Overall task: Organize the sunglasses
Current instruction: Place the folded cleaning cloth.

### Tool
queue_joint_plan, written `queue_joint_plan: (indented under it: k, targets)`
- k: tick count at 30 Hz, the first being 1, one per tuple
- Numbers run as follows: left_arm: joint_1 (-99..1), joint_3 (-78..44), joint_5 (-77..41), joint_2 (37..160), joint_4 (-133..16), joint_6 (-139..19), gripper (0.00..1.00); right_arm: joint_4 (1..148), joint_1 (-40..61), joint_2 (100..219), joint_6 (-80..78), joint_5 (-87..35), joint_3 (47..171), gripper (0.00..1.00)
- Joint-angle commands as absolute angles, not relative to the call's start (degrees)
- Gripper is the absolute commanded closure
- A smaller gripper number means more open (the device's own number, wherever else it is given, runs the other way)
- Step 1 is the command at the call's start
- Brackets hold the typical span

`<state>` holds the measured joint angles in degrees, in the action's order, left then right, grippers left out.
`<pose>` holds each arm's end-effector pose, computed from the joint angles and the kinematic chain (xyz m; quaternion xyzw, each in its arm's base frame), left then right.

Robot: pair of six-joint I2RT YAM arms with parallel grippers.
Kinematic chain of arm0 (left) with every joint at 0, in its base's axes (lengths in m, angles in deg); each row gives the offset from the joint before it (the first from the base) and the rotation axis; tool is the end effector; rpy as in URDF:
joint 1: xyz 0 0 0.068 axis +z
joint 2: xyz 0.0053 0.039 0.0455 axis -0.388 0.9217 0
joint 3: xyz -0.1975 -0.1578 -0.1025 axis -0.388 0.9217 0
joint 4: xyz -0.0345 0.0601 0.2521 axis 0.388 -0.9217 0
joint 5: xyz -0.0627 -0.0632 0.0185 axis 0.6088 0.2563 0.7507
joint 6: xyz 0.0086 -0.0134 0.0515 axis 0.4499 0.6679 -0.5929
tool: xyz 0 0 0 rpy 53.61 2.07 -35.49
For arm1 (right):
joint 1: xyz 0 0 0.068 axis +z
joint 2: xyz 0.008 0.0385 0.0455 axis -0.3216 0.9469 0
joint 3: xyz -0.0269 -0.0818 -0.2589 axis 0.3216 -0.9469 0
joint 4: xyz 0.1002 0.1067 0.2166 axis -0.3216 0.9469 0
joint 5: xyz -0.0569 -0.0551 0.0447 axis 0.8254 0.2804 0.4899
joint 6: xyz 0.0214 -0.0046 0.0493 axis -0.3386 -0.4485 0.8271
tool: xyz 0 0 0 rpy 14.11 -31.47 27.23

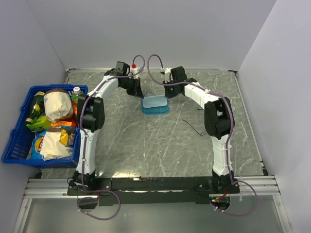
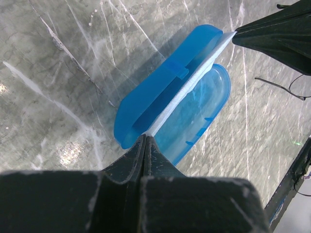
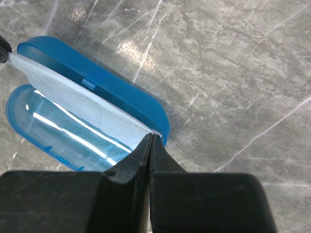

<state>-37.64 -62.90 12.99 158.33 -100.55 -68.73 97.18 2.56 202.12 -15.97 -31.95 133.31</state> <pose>0.4920 -0.1534 0.1976 0.1896 0.8890 -0.3580 0.2132 0.4522 0.1854 0.2127 -0.2785 0.8809 0.1503 0.3520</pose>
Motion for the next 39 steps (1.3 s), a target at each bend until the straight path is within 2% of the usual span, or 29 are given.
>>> queue_joint_plan:
  k: [1, 39]
  targets:
    - [-37.6, -63.4, 13.4, 157.7, -99.4, -68.3, 0.99, 96.8, 2.0, 200.9, -15.7, -31.9, 134.2, 1.0]
    - [-37.8, -63.7, 13.2, 158.3, -98.7, -67.8, 0.99, 97.9, 2.5, 203.9, -16.1, -30.6, 136.0, 0.97]
